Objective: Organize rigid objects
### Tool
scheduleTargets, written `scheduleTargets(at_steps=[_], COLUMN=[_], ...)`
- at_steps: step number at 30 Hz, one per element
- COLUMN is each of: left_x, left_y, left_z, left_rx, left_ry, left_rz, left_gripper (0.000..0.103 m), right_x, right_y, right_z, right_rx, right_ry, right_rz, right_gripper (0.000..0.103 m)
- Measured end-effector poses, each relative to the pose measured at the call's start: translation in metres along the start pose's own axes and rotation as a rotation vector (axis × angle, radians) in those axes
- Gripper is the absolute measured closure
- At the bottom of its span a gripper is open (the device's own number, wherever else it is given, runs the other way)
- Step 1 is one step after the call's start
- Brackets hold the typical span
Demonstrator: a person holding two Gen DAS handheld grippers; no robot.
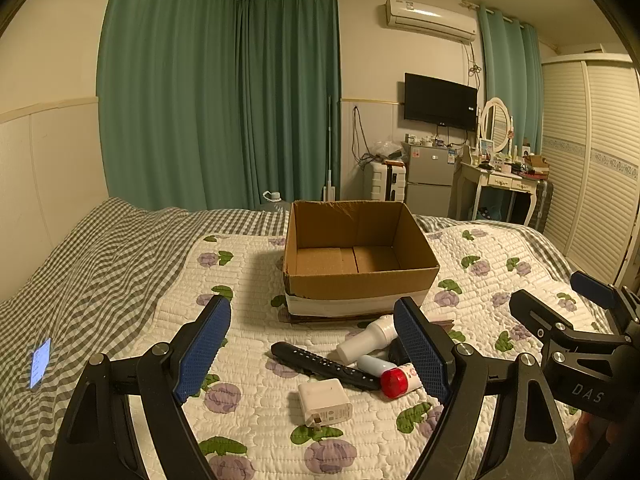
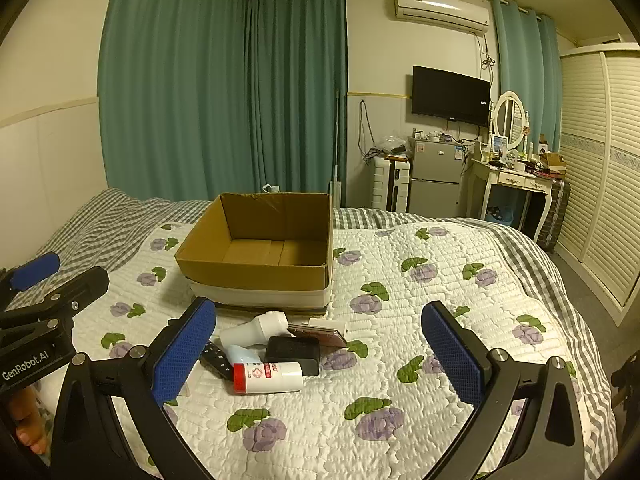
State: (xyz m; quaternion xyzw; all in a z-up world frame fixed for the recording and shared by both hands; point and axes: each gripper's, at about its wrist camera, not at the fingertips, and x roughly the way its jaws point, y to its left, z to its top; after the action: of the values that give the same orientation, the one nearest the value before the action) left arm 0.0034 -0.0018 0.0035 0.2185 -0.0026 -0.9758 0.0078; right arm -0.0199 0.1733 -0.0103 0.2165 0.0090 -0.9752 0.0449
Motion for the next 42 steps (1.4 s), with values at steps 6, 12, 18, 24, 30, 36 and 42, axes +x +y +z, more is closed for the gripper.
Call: scheduleTargets(at_steps=[6, 12, 18, 24, 30, 36, 42], left_x=[0.0, 0.0, 0.0, -0.001, -0.003, -0.002, 0.022], left_y=[0.0, -0.001, -0.001, -0.002, 0.001, 0.011, 0.024], left_z=[0.0, -0.001, -0.001, -0.003, -0.001, 0.001, -0.018], left_rx=[0.001, 0.003, 0.002, 0.003, 0.007, 0.008, 0.03], left_ry=[0.0, 0.001, 0.0, -0.002, -0.01, -0.004, 0.073], left_rz=[0.0, 0.002, 0.002, 0.001, 0.003, 0.018, 0.041], left_gripper=[0.017, 0.017, 0.017, 0.017, 0.017, 0.017, 0.017], right_x=[0.0, 0.0, 0.0, 0.0, -0.001, 0.002, 0.015], right_y=[0.0, 0.0, 0.0, -0.001, -0.001, -0.002, -0.002], right_z=[0.0, 0.0, 0.0, 0.0, -0.001, -0.002, -0.009], right_rx=[0.0, 0.0, -0.001, 0.0, -0.009, -0.016, -0.04], right_ry=[0.0, 0.0, -0.001, -0.002, -0.002, 0.011, 0.045], right_rz=[0.0, 0.0, -0.001, 0.0, -0.005, 0.013, 0.01], right_gripper=[0.0, 0.0, 0.0, 0.0, 0.0, 0.0, 0.0])
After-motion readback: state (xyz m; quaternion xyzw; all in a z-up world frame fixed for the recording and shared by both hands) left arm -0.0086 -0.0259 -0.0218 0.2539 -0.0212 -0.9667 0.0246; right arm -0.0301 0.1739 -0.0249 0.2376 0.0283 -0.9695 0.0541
